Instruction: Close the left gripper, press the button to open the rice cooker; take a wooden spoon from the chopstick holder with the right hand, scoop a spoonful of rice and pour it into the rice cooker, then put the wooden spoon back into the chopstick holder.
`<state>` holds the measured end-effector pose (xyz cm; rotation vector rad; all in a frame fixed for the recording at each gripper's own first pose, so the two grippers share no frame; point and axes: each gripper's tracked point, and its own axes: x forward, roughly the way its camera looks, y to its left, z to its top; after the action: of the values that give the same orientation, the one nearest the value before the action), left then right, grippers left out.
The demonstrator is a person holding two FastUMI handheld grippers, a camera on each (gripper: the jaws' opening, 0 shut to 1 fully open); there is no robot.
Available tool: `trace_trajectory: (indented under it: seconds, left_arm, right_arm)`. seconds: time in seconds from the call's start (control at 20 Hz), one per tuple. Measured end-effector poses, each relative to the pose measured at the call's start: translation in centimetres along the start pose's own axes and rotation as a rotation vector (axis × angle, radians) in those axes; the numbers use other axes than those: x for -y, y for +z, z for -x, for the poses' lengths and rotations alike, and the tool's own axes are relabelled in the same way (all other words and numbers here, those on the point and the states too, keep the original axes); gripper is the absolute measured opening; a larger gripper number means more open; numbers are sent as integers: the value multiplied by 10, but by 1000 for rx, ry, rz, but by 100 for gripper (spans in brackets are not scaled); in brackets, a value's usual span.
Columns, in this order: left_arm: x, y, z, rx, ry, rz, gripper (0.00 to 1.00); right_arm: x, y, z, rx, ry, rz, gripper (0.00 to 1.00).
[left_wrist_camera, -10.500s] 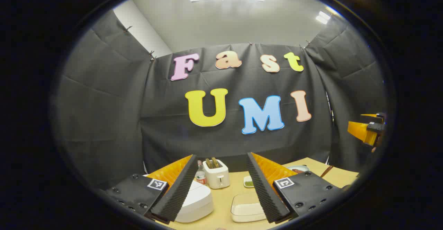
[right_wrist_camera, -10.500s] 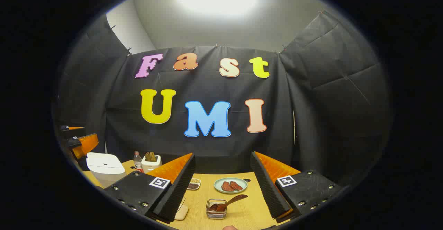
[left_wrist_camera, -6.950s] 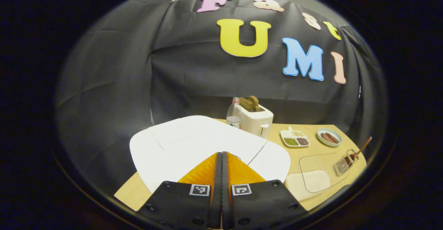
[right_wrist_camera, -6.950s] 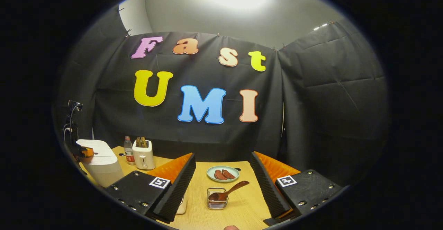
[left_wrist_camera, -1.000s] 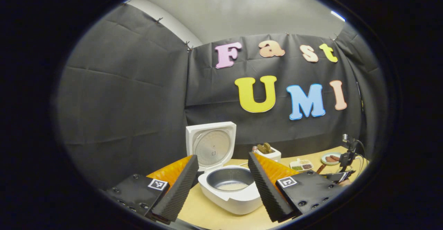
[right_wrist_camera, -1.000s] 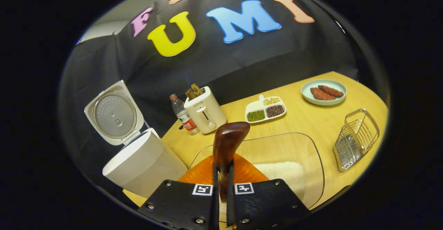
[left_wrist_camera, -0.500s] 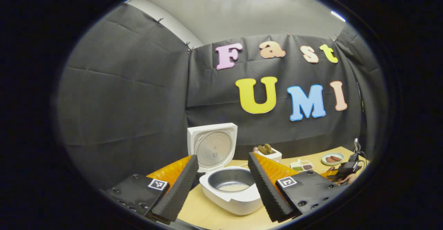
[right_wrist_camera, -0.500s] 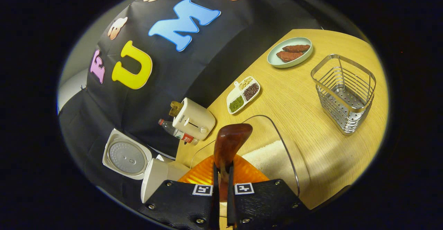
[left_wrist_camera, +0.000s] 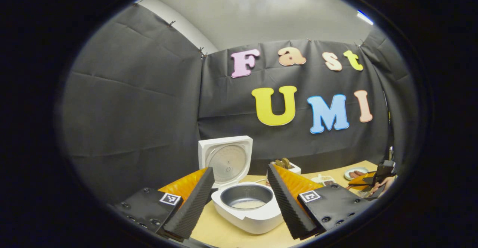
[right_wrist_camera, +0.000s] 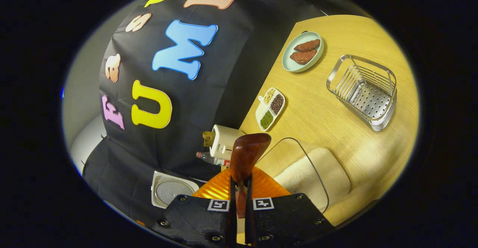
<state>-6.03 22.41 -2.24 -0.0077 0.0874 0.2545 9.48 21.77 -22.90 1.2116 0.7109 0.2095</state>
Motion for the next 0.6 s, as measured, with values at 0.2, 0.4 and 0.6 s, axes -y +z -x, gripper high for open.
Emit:
trace_trajectory:
  seconds: [0.2,0.4,0.6]
  left_arm:
    - [-10,-7,1,-5,20,24,97]
    - [-27,-17,6,-24,49,46,99]
    - [-48,-19,13,-22,88,39,98]
  right_arm:
    - [-32,-12,0,-32,55,-2,8]
    - [-67,-30,-10,-86,107,33,8]
    - [-106,-52,-24,-133,175,54,8]
